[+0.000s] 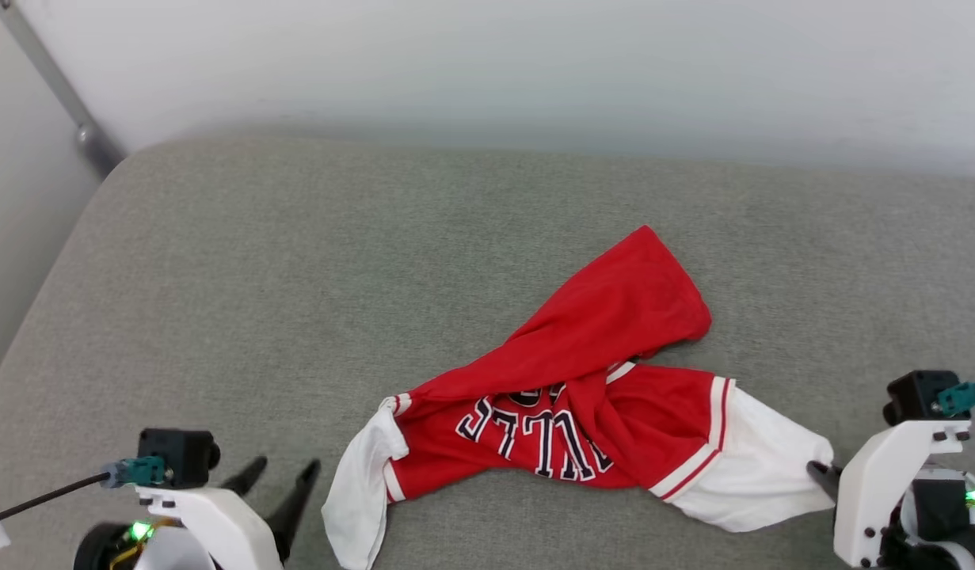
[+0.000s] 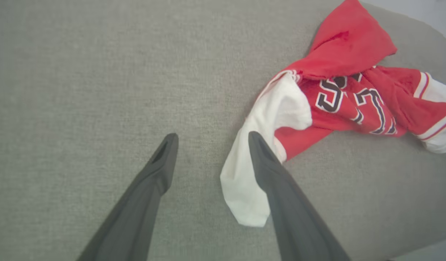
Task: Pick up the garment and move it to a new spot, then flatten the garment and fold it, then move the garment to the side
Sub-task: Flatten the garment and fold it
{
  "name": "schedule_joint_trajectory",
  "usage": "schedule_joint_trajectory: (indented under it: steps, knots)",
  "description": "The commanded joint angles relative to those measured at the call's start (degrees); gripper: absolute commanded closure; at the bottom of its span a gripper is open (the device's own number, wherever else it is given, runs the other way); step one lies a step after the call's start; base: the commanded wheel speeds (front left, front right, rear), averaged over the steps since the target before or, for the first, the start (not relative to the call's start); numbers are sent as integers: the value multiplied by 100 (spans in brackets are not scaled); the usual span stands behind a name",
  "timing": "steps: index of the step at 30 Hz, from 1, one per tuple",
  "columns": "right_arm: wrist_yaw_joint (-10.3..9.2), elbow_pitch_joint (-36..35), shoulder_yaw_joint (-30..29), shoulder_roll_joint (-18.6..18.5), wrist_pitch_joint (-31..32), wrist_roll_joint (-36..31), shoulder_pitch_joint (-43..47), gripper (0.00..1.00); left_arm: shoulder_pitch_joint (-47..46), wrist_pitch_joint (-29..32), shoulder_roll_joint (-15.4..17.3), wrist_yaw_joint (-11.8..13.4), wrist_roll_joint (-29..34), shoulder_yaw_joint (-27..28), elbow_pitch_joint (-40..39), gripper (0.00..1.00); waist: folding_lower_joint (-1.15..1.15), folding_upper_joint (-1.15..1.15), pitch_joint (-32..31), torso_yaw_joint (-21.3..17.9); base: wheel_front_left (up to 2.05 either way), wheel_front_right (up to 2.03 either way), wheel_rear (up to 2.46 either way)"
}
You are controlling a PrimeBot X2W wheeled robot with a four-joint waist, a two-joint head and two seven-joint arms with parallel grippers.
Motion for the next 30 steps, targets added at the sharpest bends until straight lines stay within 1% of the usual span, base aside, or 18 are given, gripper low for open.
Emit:
schedule_joint_trajectory:
  steps: [1,5,10,17,18,19,20,21,23,27,30]
  knots:
    - [-2,-48,26,54,-34,16,62,100,52,119,8,12,-97,4,-38,0,0,0,-48,-86,0,0,0]
    - [-2,-122,102,161,-84,-15,106,100,278,825,103,33,-584,-18,119,0,0,0,-4,-257,0,0,0]
    - [-2,-170,186,225,-93,7,38,100,160,1194,77,-77,-876,-107,405,0,0,0,146,-435,0,0,0]
    - [-3,-158,225,236,-157,33,-107,100,-45,1605,10,-208,-1001,-367,996,0,0,0,369,-585,0,0,0]
    - [-2,-153,224,232,-163,35,-124,100,-80,1647,-12,-218,-993,-411,1088,2,0,0,395,-595,0,0,0]
    - [-2,-142,221,234,-176,40,-139,100,-105,1639,-46,-220,-988,-432,1184,34,0,0,415,-602,0,0,0]
    - [-2,-136,216,241,-187,54,-146,100,-132,1660,-83,-243,-1001,-468,1283,54,0,0,425,-607,0,0,0]
    - [-3,-134,214,236,-188,58,-143,100,-145,1671,-142,-272,-1037,-505,1363,64,0,0,432,-611,0,0,0]
    - [-3,-136,191,225,-198,76,-143,100,-169,1621,-238,-332,-1049,-555,1483,100,0,0,441,-614,0,0,0]
    - [-3,-140,145,173,-218,59,-154,100,-234,1469,-269,-410,-1049,-531,1574,100,0,0,403,-590,0,0,0]
    - [-3,-159,82,128,-252,49,-125,100,-286,1274,-217,-443,-1046,-400,1405,100,0,0,310,-540,0,0,0]
